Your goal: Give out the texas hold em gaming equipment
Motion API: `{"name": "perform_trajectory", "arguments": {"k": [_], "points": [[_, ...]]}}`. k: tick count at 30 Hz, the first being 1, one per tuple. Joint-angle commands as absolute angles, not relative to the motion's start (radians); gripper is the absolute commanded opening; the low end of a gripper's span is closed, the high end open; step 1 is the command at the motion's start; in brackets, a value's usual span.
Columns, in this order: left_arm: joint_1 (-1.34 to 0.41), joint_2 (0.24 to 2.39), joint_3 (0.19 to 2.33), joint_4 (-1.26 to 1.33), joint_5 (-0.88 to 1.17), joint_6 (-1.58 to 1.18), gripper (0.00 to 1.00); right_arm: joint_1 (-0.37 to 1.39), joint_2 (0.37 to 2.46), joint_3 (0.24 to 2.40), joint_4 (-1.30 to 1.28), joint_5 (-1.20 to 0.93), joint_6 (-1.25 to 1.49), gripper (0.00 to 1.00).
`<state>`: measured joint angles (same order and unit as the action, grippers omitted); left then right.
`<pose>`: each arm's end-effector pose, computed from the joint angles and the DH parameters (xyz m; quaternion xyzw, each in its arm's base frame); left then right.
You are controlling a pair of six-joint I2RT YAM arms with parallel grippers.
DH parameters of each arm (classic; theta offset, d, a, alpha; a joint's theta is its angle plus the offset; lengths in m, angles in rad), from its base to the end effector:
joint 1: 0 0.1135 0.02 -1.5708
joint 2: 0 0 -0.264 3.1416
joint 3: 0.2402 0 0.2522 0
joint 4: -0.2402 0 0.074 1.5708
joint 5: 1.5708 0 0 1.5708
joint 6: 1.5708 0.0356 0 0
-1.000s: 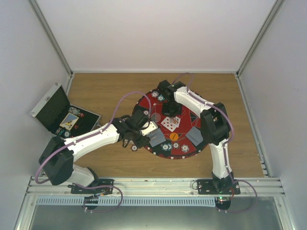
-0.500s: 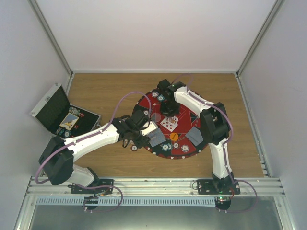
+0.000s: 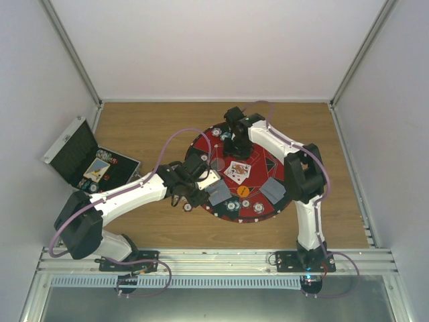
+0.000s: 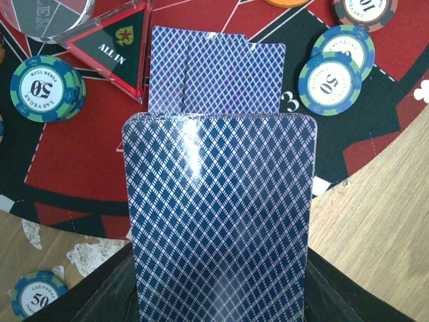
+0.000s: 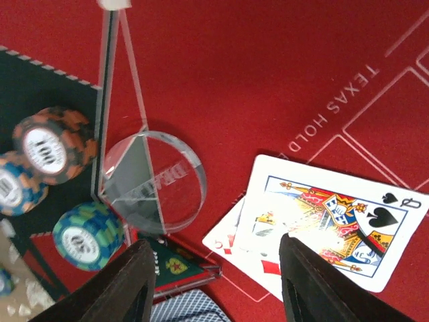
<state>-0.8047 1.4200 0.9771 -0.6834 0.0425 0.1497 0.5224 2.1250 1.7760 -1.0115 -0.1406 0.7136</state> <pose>0.1892 -0.1989 0.2248 0.4521 0.8641 -0.0905 0.2020 0.3723 0.2201 0.2038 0.0874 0.9882 0.1176 0.0449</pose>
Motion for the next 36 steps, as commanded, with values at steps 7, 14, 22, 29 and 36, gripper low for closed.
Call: {"name": "perform_trajectory", "arguments": {"k": [7, 14, 22, 29, 36], "points": [[-0.813, 1.396, 0.988, -0.647, 0.027, 0.155, 0.54, 0.500, 1.807, 1.471, -0.843, -0.556, 0.280, 0.74], [-0.813, 1.399, 0.990, -0.645, 0.035, 0.158, 0.54, 0.534, 1.805, 1.357, -0.843, -0.739, 0.205, 0.74], [-0.813, 1.396, 0.990, -0.644, 0.038, 0.158, 0.54, 0.575, 1.871, 1.359, -0.815, -0.791, 0.196, 0.69], [-0.813, 1.397, 0.989, -0.645, 0.035, 0.158, 0.54, 0.589, 1.887, 1.340, -0.842, -0.773, 0.156, 0.64], [-0.813, 1.399, 0.991, -0.645, 0.034, 0.157, 0.54, 0.591, 1.897, 1.345, -0.840, -0.718, 0.166, 0.57]]}}
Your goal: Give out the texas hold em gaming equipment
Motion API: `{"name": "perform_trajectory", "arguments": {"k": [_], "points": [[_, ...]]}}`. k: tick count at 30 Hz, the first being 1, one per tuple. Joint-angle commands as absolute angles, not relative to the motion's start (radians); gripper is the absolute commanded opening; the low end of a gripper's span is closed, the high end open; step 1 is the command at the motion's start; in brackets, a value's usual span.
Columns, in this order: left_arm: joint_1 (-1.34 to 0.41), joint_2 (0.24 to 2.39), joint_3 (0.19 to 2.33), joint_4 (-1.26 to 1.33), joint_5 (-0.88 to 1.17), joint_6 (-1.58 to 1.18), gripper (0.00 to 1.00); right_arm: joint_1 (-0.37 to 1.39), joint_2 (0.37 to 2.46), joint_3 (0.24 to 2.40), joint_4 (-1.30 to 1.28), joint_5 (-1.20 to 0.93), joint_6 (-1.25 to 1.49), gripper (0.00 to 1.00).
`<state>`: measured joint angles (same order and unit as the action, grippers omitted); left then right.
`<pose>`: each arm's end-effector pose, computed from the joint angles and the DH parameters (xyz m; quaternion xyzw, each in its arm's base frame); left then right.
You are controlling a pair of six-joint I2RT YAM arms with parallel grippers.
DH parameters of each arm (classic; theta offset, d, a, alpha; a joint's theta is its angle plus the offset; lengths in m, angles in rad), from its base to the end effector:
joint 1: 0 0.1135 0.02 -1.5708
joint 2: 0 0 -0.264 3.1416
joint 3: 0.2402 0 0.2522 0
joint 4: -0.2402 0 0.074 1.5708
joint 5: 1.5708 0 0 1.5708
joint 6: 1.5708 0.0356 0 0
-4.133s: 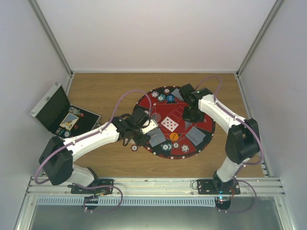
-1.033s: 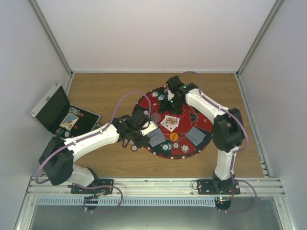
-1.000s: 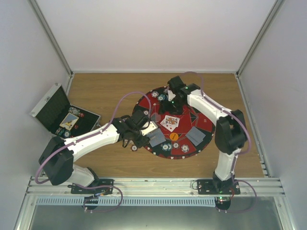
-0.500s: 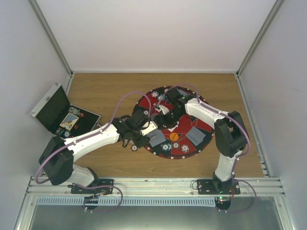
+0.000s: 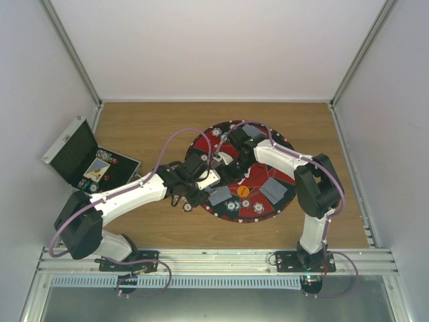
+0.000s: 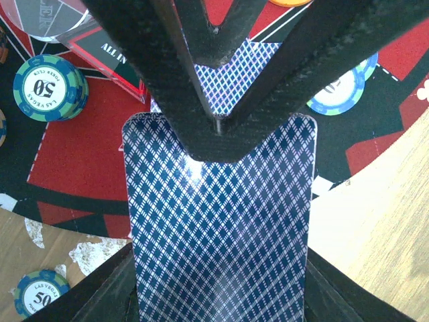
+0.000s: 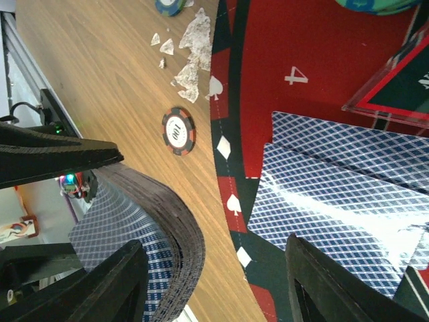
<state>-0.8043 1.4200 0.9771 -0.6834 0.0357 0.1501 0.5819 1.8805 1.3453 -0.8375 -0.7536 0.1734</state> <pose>0.1895 -0.1986 0.2248 0.4514 0.8645 -0.0873 0.2031 0.2886 0.2190 0.1936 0.2233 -0.8987 -0.3742 0.0495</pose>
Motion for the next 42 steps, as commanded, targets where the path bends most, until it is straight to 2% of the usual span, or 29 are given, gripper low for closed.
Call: {"name": "perform_trajectory", "arguments": {"k": [1, 13, 24, 42], "points": [[-0.813, 1.399, 0.991, -0.646, 0.033, 0.157, 0.54, 0.590, 1.898, 1.346, -0.838, -0.715, 0.167, 0.57], [-0.813, 1.406, 0.994, -0.643, 0.034, 0.158, 0.54, 0.603, 1.929, 1.361, -0.845, -0.769, 0.133, 0.54], [-0.813, 1.406, 0.994, -0.646, 0.029, 0.156, 0.54, 0.608, 1.900, 1.321, -0.815, -0.713, 0.183, 0.44], [-0.813, 1.405, 0.994, -0.647, 0.028, 0.157, 0.54, 0.561, 1.853, 1.284, -0.805, -0.725, 0.195, 0.40]]}}
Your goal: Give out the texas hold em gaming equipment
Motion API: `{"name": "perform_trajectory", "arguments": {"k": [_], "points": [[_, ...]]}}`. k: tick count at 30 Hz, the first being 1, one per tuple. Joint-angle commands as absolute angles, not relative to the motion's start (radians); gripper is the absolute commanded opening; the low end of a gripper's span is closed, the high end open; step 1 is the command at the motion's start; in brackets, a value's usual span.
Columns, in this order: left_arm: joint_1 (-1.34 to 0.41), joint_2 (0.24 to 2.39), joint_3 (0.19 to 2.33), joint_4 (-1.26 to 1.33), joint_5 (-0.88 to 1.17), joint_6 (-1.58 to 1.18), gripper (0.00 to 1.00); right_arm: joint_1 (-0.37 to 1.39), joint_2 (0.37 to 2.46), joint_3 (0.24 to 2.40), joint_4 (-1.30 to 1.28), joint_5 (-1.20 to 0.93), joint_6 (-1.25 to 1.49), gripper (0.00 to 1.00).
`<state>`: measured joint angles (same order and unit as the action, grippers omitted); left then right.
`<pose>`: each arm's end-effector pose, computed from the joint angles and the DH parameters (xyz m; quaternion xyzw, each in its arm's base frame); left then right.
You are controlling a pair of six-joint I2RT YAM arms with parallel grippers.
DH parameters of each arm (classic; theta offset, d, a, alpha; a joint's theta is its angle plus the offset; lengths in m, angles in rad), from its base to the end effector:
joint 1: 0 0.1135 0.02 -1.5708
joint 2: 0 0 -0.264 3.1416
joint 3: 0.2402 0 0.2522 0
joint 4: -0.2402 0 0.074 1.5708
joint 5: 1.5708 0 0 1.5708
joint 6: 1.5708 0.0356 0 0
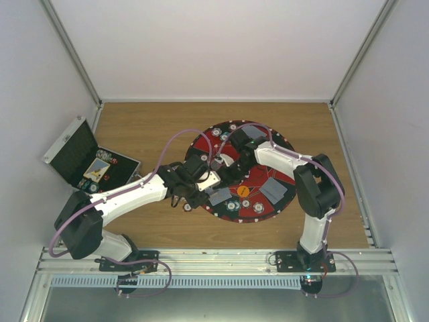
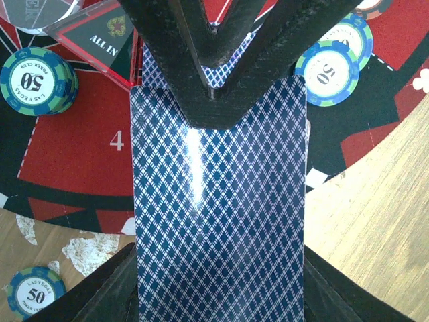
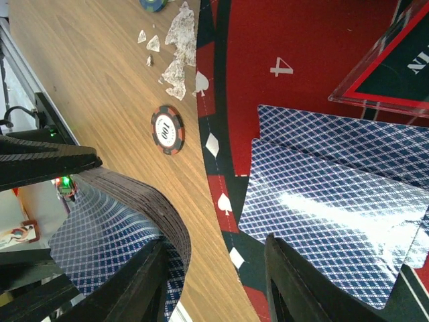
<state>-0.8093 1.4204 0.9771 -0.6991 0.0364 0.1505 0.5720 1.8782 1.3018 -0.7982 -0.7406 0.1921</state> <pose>0.1874 -0.1985 0.2240 0.4545 0.8648 -0.0856 0.1954 0.2876 0.2137 0.1836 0.2100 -0.9044 -0.3682 0.0496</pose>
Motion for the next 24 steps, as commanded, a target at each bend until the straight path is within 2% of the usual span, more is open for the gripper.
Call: {"name": "perform_trajectory", "arguments": {"k": [1, 4, 9, 14, 24], "points": [[-0.813, 1.406, 0.993, -0.648, 0.029, 0.156, 0.54, 0.561, 1.851, 1.284, -0.801, -0.742, 0.194, 0.39], [-0.813, 1.404, 0.994, -0.648, 0.028, 0.157, 0.54, 0.563, 1.849, 1.280, -0.789, -0.835, 0.187, 0.33], [-0.813, 1.404, 0.992, -0.647, 0.030, 0.157, 0.54, 0.562, 1.839, 1.273, -0.802, -0.841, 0.174, 0.11], [-0.813, 1.403, 0.993, -0.647, 0.030, 0.157, 0.54, 0.560, 1.825, 1.276, -0.821, -0.812, 0.167, 0.01], [-0.813, 1.402, 0.992, -0.648, 0.032, 0.156, 0.54, 0.543, 1.809, 1.279, -0.827, -0.784, 0.169, 0.00]]}}
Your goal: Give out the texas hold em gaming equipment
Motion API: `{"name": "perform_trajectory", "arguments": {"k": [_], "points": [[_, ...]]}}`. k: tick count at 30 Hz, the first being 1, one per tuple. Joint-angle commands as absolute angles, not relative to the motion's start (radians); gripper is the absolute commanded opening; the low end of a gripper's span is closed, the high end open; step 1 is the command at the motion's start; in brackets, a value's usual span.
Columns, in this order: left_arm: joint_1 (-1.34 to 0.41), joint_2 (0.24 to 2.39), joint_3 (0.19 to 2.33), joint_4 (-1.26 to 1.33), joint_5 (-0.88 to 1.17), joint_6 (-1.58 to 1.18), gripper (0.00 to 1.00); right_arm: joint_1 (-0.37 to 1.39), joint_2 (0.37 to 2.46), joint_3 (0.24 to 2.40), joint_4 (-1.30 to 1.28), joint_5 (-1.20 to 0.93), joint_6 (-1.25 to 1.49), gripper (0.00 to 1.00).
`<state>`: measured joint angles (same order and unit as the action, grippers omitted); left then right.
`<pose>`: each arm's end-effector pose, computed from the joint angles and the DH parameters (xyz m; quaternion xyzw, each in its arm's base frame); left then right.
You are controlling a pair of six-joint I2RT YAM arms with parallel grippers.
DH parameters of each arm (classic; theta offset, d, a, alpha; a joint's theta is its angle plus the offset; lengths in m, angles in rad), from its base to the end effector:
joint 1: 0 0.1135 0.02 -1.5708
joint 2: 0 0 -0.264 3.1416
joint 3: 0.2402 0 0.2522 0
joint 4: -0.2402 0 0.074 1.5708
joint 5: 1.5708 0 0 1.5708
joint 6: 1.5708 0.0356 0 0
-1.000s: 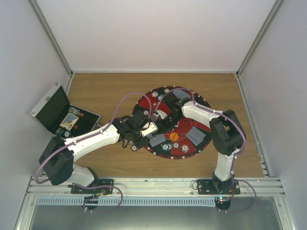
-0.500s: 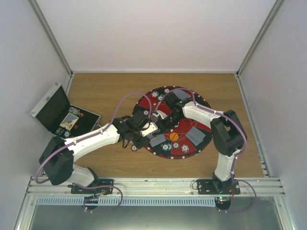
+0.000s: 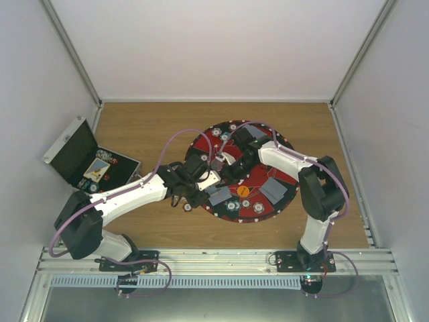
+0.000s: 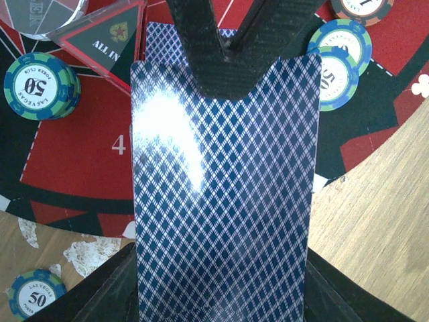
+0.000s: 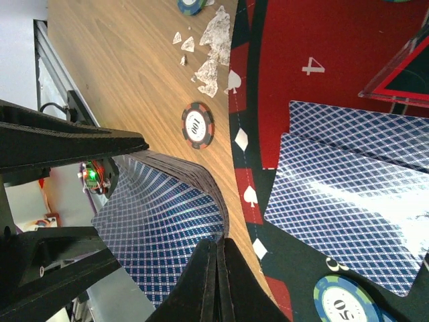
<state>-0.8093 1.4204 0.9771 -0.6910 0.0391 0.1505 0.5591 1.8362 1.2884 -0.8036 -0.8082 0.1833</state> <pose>0.1879 -0.1991 0.2244 0.4544 0.8639 -0.0881 0.1987 0.2840 0.2080 0.1957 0.2130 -0.8898 -0.4007 0.0480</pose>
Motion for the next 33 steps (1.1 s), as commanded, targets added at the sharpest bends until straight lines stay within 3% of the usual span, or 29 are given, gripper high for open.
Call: {"name": "perform_trajectory", "arguments": {"k": [1, 8, 12, 14, 18, 22, 25, 33], "points": [[-0.813, 1.402, 0.993, -0.647, 0.031, 0.157, 0.54, 0.543, 1.807, 1.278, -0.826, -0.779, 0.168, 0.01], [-0.813, 1.402, 0.994, -0.648, 0.032, 0.157, 0.54, 0.526, 1.805, 1.272, -0.829, -0.781, 0.167, 0.01], [-0.813, 1.404, 0.995, -0.648, 0.033, 0.159, 0.54, 0.526, 1.811, 1.271, -0.814, -0.843, 0.172, 0.17], [-0.813, 1.405, 0.996, -0.648, 0.035, 0.158, 0.54, 0.526, 1.815, 1.268, -0.806, -0.870, 0.176, 0.20], [-0.813, 1.405, 0.996, -0.647, 0.035, 0.159, 0.54, 0.526, 1.818, 1.262, -0.804, -0.895, 0.170, 0.15], [-0.814, 1.408, 0.997, -0.648, 0.034, 0.159, 0.54, 0.525, 1.815, 1.267, -0.804, -0.895, 0.173, 0.01], [-0.813, 1.406, 0.996, -0.647, 0.031, 0.159, 0.54, 0.511, 1.805, 1.274, -0.814, -0.835, 0.189, 0.00], [-0.813, 1.407, 0.997, -0.646, 0.035, 0.162, 0.54, 0.351, 1.701, 1.379, -0.931, -0.323, 0.251, 0.01]]}}
